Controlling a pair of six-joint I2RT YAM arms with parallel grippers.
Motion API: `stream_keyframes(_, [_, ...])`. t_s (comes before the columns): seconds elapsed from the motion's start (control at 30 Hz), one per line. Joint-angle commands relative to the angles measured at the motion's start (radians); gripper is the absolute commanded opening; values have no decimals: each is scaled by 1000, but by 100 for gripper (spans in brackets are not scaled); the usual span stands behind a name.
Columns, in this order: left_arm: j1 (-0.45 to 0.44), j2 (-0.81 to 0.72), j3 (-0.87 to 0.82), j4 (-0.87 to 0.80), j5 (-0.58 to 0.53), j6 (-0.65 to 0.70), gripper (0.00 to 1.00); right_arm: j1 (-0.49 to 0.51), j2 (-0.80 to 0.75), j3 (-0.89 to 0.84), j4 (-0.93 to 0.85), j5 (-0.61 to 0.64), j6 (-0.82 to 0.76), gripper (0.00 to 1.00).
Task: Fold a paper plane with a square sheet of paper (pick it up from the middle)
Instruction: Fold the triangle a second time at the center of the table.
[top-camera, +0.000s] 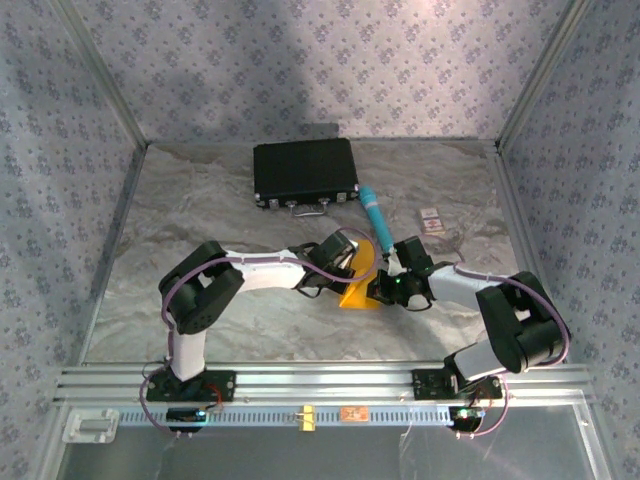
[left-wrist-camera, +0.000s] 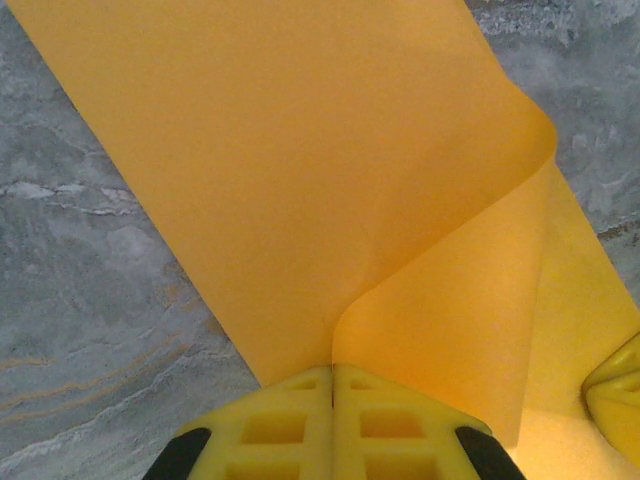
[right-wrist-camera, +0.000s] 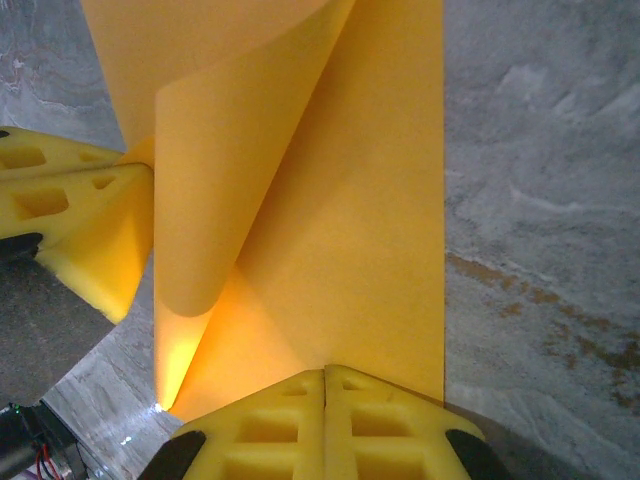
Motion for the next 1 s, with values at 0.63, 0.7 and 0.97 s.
stream_keyframes(0.63, [4, 24, -8, -14, 26, -33, 1, -13, -44, 12, 233, -79, 188, 0])
stream_keyframes(0.7, [4, 24, -8, -14, 27, -33, 1, -6, -17, 24, 253, -73, 204, 0])
stream_keyframes(0.97, [5, 26, -8, -13, 26, -31, 1, 4, 32, 49, 300, -73, 238, 0])
